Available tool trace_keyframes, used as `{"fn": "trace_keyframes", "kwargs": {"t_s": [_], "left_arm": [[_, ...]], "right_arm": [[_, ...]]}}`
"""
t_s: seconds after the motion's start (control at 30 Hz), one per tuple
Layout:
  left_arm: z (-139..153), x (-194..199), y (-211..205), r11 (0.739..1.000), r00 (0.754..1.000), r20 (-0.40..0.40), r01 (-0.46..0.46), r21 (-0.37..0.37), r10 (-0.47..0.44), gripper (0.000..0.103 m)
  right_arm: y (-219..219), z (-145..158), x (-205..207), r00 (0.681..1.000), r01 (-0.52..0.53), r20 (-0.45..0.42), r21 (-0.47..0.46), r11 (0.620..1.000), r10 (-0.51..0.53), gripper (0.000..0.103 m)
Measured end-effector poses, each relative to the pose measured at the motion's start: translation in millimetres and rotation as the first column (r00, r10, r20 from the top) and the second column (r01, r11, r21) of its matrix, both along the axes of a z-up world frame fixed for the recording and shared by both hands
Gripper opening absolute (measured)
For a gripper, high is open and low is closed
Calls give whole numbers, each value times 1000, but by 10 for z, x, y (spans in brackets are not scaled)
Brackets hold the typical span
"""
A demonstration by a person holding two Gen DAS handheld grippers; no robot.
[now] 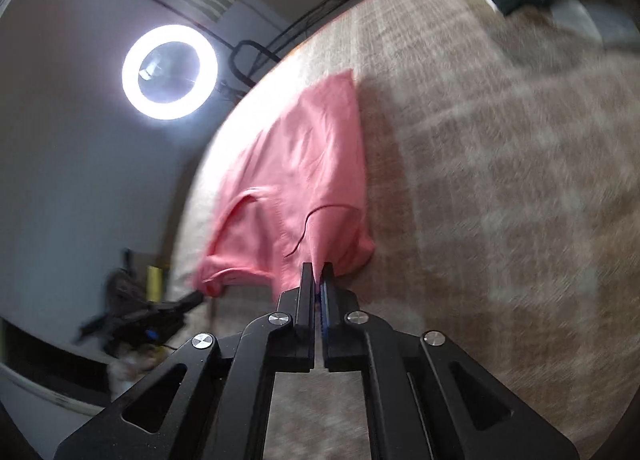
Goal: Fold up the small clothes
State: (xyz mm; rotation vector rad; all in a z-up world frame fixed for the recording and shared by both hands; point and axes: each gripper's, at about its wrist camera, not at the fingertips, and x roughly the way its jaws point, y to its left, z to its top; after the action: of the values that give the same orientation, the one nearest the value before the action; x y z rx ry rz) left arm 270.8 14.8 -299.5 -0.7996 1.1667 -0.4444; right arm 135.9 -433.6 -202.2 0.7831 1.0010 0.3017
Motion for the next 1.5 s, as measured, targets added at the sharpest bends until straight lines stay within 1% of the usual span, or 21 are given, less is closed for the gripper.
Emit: {"fn": "trace_keyframes", "kwargs": {"t_s": [0.07,0.2,0.3,0.37,0.4,0.5,0.53,0.63,0.67,0.77,0.83,0.87,0.9,0.93,1.0,1.03,1.07,1.13,1.23,1.37,1.5], "left_arm": [[61,-4,12,999,1000,-6,15,34,-15,0],[328,-145,-16,986,994,87,46,157,-60,0],[555,-99,-191,970,978,175,71,231,-113,0],[616,13,-332,967,969,204,91,237,-141,0],[625,68,-408,964,964,216,102,244,-156,0],[521,225,-672,921,949,217,139,363,-229,0],[435,265,-739,908,949,189,165,385,-252,0],[238,246,-744,894,950,143,199,402,-276,0],[204,224,-694,892,950,140,201,404,-278,4],[226,197,-467,904,956,102,221,366,-275,4],[345,205,-335,917,957,117,214,337,-267,5],[463,247,-248,926,957,141,198,322,-253,9],[548,309,-197,933,957,163,181,312,-240,14],[621,397,-180,938,956,186,162,308,-226,32],[719,601,-168,939,956,218,121,322,-198,51],[731,720,-174,943,957,223,110,315,-187,52],[734,863,-197,949,958,218,116,294,-185,52],[672,1161,-236,962,970,182,115,246,-163,52],[544,1494,-303,972,980,150,93,214,-127,52],[289,1831,-337,990,992,84,81,120,-91,52],[145,1927,-460,987,990,67,119,104,-127,52]], "right_arm": [[-41,69,-32,1000,11,5,-20,1000,-11,4],[-35,268,-77,1000,11,20,-233,972,-7,6],[-54,415,-70,995,18,101,-263,965,8,6],[-26,483,56,990,6,137,-253,967,30,6],[11,512,111,987,-4,156,-253,968,45,6],[245,498,337,976,-70,178,-293,954,126,6],[309,451,389,976,-88,164,-321,943,146,6],[482,226,434,977,-153,79,-390,908,199,6],[490,170,419,975,-174,61,-391,904,214,6],[510,7,300,961,-261,-22,-410,874,277,6],[484,37,192,945,-314,-45,-403,859,324,6],[467,79,162,937,-335,-47,-405,851,347,6],[424,169,138,928,-348,-23,-402,847,371,6],[380,241,135,926,-346,2,-398,850,378,8],[236,414,217,927,-314,73,-382,870,367,21],[166,462,276,932,-290,98,-375,880,349,35],[76,516,378,940,-250,131,-360,899,314,42],[-69,531,575,952,-196,166,-308,931,255,43],[-234,438,986,973,-130,157,-225,966,168,43],[-465,169,1428,991,-43,117,-126,991,58,43],[-590,-86,1719,998,-4,69,6,1000,4,43]]}}
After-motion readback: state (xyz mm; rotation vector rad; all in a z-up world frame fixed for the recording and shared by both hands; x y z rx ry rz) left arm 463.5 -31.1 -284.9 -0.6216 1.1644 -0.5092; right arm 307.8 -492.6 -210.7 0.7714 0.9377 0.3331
